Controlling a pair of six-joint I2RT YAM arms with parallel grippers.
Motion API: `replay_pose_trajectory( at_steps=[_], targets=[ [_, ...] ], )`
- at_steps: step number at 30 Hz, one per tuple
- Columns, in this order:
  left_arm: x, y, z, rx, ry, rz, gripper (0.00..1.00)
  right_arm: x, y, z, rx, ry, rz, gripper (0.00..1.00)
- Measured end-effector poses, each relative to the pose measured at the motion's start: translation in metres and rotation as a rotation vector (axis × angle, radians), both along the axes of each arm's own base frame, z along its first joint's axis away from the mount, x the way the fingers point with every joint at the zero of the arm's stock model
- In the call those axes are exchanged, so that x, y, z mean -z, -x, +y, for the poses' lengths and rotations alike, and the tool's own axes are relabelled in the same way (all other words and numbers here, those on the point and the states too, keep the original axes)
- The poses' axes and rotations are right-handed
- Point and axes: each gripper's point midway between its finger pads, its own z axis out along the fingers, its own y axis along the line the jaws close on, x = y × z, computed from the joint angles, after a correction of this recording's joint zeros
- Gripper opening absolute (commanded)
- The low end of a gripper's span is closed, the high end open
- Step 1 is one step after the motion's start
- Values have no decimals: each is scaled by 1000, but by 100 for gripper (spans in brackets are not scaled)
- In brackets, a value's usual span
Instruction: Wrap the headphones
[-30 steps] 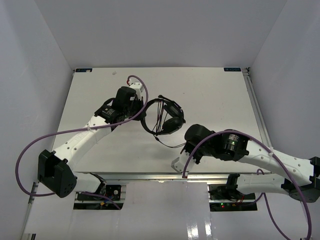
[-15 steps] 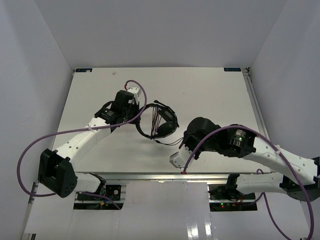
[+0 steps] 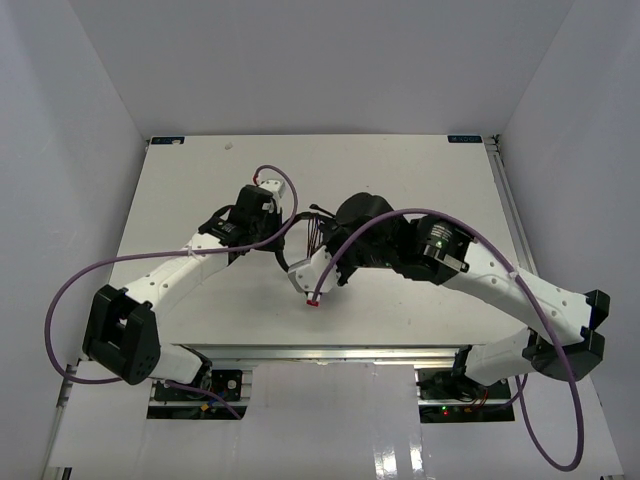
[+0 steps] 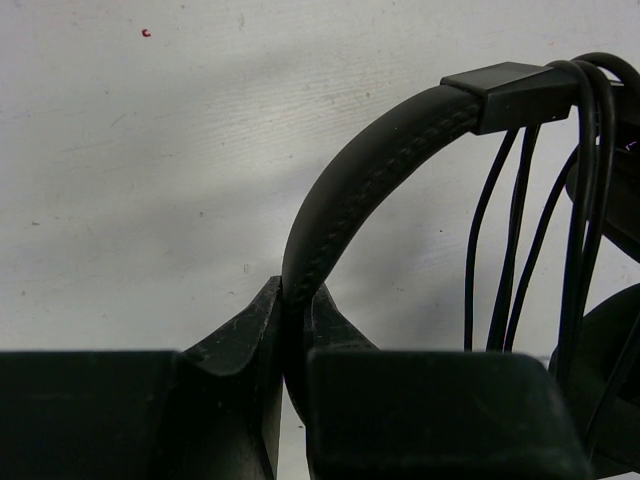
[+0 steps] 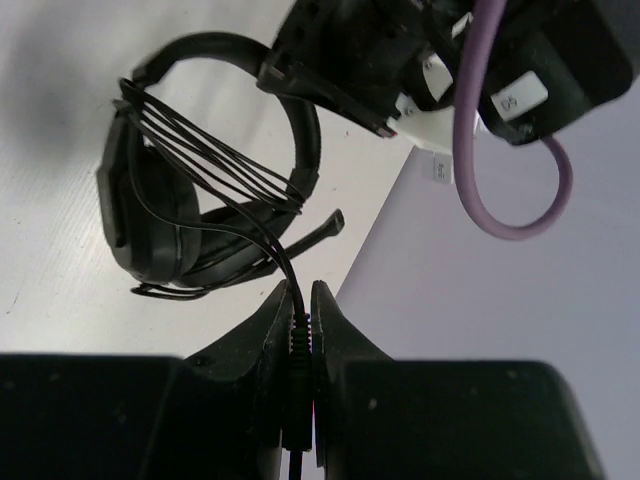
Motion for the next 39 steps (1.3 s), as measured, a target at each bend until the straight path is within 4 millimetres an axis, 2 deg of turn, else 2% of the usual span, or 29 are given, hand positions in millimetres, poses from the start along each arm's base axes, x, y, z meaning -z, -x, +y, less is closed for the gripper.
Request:
replay_pose_trajectory(
  at_steps=[5,9,19,22,26,29,39],
  targets=[
    [12,8,-1,20,7,25,0,6,-36,3,138,-78,68,8],
    [14,13,-2,39,23,27,0,14,-64,-2,254,-161,126,8],
    [4,15,-19,95,105,13,0,15,-102,10,402,-367,253,8],
    [2,13,-21,93,116,5,0,25,-123,10,467,-401,291,8],
    [1,10,-21,88,123,-4,0,47,-148,8,537,-401,333,8],
    [2,9,-22,90,121,-5,0,58,-157,10,544,-403,347,8],
    [17,6,-20,137,65,1,0,80,-165,30,470,-412,377,8]
  ],
)
